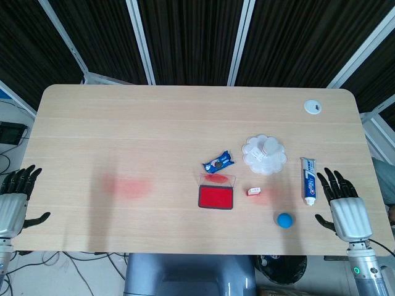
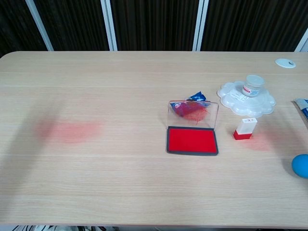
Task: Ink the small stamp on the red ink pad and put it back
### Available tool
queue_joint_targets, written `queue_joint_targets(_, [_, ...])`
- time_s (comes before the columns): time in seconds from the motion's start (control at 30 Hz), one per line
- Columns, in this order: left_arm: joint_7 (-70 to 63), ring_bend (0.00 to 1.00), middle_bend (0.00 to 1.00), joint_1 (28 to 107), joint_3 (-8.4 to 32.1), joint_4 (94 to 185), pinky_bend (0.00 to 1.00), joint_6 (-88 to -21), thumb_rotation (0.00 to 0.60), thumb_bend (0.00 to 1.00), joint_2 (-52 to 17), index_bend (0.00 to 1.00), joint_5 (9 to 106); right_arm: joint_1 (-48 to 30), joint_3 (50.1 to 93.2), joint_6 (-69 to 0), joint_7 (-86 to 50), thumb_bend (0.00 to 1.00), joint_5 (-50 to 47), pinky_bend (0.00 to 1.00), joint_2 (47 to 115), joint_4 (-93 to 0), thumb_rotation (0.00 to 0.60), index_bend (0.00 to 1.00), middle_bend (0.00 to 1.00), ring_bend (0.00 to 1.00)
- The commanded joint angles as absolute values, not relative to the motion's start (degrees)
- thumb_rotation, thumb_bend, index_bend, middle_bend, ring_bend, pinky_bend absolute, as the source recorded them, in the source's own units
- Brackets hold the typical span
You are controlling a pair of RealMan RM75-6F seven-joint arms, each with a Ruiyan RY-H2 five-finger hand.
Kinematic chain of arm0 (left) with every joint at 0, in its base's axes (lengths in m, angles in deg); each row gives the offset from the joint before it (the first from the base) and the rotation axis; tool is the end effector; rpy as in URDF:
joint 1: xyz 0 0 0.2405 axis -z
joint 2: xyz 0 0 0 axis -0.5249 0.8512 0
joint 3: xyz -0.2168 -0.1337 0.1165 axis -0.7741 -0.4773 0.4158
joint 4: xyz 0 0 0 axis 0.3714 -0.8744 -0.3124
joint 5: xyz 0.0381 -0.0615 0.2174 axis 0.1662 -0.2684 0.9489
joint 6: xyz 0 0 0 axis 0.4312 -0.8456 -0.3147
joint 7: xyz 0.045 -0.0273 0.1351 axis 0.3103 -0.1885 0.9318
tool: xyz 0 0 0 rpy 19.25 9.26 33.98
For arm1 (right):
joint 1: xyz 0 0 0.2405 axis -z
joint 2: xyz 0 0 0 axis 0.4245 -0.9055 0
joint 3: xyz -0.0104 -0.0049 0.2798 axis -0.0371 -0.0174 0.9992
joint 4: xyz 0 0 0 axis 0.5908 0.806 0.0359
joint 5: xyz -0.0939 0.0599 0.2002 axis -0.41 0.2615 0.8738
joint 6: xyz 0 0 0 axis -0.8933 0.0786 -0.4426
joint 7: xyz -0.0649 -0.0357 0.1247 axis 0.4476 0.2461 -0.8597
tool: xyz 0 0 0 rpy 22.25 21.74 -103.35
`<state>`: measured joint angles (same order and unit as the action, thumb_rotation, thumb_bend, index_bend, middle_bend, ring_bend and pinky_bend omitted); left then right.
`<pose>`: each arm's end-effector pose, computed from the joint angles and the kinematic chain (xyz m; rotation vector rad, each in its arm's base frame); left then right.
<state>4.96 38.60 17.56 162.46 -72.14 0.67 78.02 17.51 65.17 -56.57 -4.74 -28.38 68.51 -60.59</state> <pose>-0.3325 0.1945 0.1370 -1.4204 -0.9017 -0.7989 -0.3221 -0.2047 0.1185 1.4843 -0.6990 0.8788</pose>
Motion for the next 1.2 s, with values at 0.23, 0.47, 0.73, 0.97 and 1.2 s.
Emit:
queue_joint_targets(0.23, [5.16, 0.00, 0.00, 38.67, 17.55, 162.56, 0.00, -72.01, 0.600, 0.00, 0.66, 0.00, 77.96, 17.56, 65.17, -56.45, -4.84, 0.04, -28.14, 0.19, 68.44, -60.66, 0.600, 0.00, 0.00, 0.00])
queue_joint_targets(0.47, [4.71, 0.00, 0.00, 38.56, 17.49, 162.55, 0.00, -72.20, 0.600, 0.00, 0.69, 0.00, 77.90, 17.49, 65.03, -56.53, -4.77, 0.04, -28.61, 0.19, 68.45, -60.87, 0.600, 0.00, 0.00, 0.00])
queue_joint_targets(0.73, [5.35, 0.00, 0.00, 39.10, 17.16, 162.32, 0.00, -71.72, 0.600, 0.00, 0.25, 0.00, 77.73, 17.48, 64.95, -56.60, -5.18, 0.04, -28.95, 0.19, 68.06, -62.17, 0.600, 0.00, 0.00, 0.00])
queue_joint_targets(0.97, [4.95, 0.00, 0.00, 39.55, 16.78, 162.07, 0.00, -70.85, 0.600, 0.00, 0.17, 0.00, 76.91, 15.52, 66.34, -56.21, -2.87, 0.09, -30.61, 0.20, 67.84, -64.95, 0.600, 0.04, 0.06, 0.03])
queue_joint_targets(1.2, [4.75, 0.00, 0.00, 39.76, 16.91, 162.25, 0.00, -70.60, 0.600, 0.00, 0.36, 0.00, 77.24, 10.46, 69.39, -49.41, 2.48, 0.16, -27.40, 0.27, 69.43, -69.98, 0.600, 0.26, 0.25, 0.19])
